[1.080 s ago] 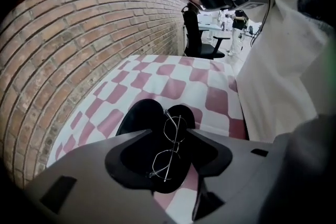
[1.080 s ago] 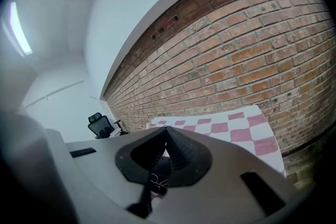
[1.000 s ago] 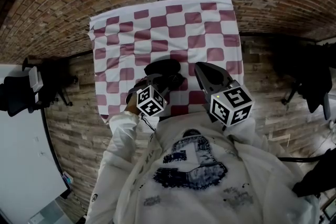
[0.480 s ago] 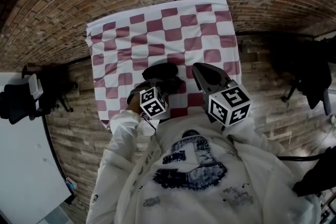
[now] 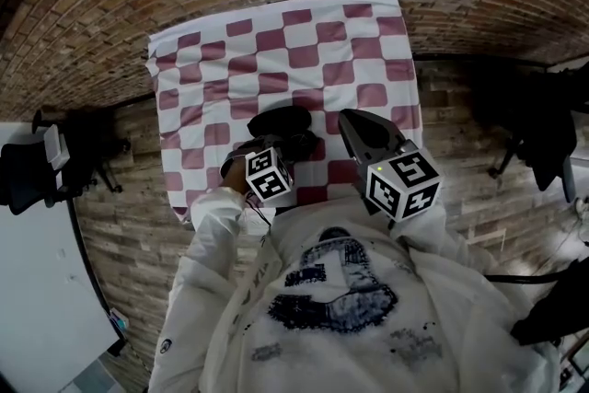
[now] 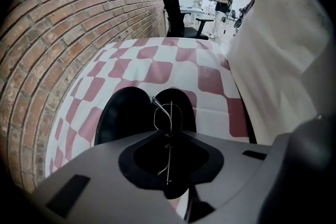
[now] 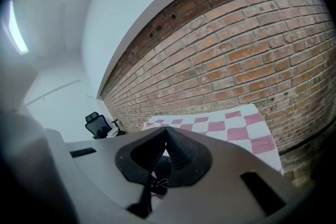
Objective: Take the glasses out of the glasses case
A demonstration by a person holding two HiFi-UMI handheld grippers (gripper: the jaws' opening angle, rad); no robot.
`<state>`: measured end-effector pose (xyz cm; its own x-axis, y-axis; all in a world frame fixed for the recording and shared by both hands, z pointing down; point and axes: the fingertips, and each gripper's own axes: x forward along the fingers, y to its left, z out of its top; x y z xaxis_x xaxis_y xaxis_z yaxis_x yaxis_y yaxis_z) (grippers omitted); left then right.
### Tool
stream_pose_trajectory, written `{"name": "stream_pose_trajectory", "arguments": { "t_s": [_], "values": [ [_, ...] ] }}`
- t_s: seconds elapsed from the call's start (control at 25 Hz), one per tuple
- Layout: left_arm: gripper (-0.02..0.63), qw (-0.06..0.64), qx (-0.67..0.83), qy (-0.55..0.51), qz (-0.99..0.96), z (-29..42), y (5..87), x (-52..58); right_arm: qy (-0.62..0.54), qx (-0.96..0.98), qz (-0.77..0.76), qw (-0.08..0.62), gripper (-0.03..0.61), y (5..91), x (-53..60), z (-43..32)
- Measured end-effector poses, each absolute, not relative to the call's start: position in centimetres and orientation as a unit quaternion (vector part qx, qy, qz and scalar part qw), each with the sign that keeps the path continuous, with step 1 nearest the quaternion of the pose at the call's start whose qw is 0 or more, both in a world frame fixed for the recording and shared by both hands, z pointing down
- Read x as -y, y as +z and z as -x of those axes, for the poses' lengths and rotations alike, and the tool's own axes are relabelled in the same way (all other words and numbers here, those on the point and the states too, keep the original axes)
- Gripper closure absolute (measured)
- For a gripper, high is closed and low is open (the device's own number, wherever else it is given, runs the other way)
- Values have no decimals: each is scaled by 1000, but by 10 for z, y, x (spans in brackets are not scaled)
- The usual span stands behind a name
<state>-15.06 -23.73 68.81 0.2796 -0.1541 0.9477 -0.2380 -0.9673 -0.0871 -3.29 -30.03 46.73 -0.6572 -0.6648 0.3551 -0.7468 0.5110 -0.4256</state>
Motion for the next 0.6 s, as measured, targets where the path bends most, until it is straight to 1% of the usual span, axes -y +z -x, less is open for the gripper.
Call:
{"name": "stream_pose_trajectory", "arguments": {
  "t_s": [0.6],
  "values": [
    [595,19,124,598,-791,147,695,233,280,864,-413,70,565,467,293,27]
  ]
}}
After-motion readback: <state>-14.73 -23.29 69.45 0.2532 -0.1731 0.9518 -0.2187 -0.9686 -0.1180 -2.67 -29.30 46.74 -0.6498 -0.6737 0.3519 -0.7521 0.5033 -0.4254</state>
